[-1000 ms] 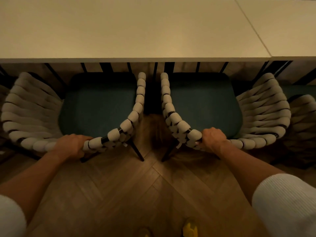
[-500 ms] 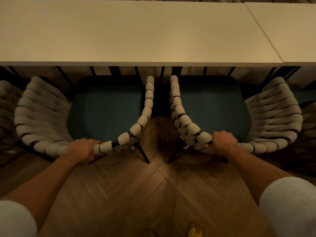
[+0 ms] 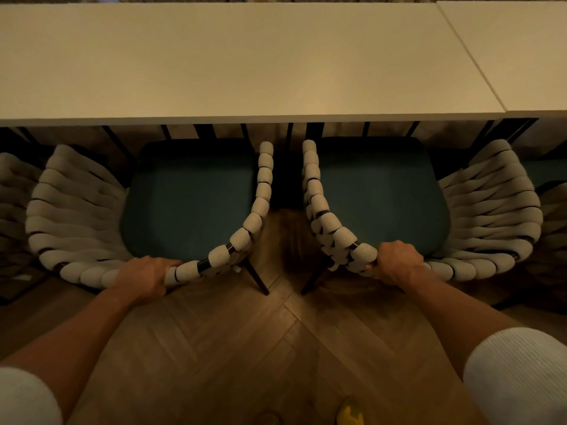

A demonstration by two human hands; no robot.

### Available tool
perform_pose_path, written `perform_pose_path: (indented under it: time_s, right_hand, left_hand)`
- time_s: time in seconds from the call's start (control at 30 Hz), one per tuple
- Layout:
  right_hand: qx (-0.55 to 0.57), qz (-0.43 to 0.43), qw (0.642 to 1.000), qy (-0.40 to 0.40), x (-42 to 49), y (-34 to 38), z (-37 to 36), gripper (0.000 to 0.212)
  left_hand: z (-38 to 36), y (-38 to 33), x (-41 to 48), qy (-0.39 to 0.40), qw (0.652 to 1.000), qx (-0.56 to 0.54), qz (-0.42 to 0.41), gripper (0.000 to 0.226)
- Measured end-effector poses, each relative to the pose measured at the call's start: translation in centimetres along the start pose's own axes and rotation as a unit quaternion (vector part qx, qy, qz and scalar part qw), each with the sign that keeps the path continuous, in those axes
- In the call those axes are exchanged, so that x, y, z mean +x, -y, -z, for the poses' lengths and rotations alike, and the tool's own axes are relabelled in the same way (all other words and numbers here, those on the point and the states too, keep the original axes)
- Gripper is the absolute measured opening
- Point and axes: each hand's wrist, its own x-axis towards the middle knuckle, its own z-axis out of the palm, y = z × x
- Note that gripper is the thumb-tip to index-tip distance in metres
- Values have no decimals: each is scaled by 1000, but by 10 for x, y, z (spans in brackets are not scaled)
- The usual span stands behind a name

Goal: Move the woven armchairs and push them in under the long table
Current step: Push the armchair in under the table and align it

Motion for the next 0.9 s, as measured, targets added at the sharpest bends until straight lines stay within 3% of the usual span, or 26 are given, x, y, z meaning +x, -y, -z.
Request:
perform_pose_path:
  time_s: [0.9]
  right_hand:
    - [-2, -15, 1000, 5, -16, -3, -5, 53]
  left_hand:
    - [-7, -2, -6, -5, 999, 15, 30, 33]
